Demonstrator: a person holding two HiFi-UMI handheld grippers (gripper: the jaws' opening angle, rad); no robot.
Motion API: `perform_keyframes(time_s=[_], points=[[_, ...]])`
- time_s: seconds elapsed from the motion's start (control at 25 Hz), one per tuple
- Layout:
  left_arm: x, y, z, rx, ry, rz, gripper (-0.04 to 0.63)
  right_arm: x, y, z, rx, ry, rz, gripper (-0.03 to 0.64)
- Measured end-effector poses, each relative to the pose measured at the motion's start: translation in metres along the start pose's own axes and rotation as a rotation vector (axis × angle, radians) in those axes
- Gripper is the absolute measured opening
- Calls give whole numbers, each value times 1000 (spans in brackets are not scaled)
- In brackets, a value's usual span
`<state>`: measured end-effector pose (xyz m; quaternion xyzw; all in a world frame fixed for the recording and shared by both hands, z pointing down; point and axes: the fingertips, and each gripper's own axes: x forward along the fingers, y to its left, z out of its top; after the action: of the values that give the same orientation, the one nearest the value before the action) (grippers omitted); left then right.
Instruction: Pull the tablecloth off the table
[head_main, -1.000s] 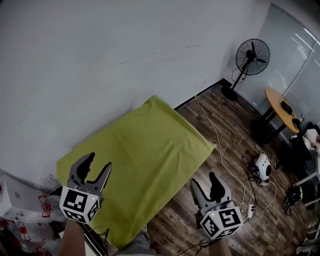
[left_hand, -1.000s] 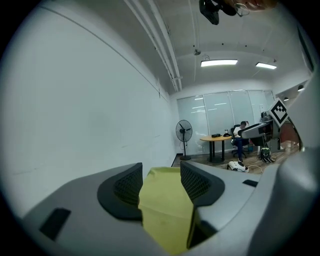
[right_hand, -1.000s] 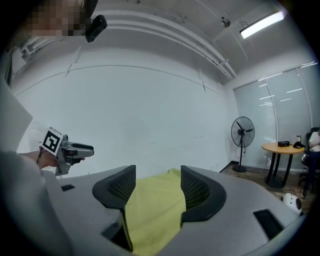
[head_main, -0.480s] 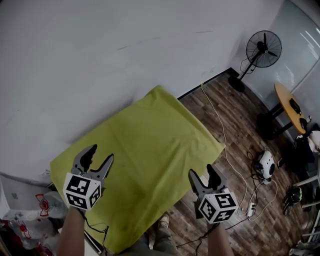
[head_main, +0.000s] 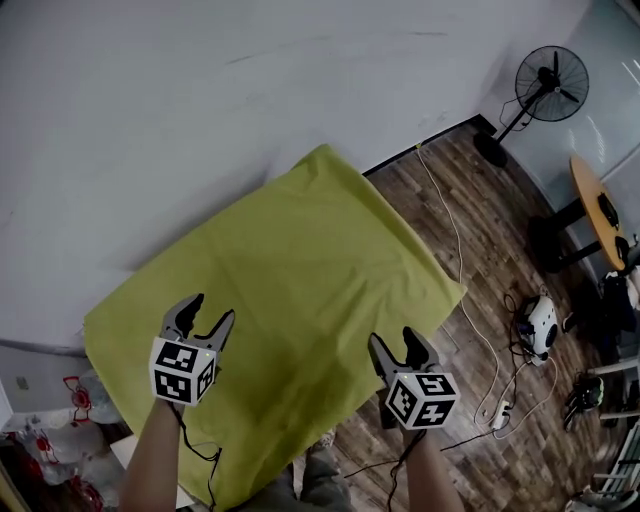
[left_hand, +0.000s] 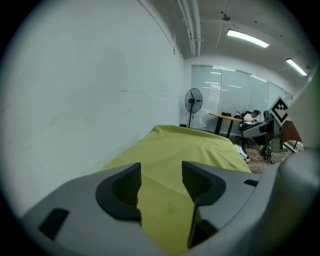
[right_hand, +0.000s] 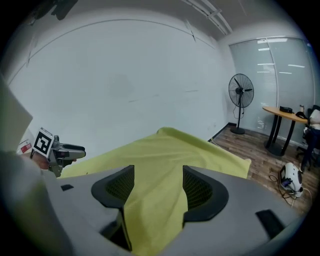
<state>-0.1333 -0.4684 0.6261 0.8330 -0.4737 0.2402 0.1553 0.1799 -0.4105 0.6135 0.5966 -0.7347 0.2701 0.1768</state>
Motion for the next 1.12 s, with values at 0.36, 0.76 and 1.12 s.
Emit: perform_keyframes(time_s=[0.36, 0.76, 1.12], points=[[62, 2, -72, -110, 170, -19, 255, 61, -30, -57, 42, 130, -1, 318], [82, 13, -119, -177, 312, 1, 255, 95, -50, -104, 36, 236, -51, 344], [83, 23, -122, -161, 320, 79, 212, 97, -50, -109, -89, 216, -123, 344]])
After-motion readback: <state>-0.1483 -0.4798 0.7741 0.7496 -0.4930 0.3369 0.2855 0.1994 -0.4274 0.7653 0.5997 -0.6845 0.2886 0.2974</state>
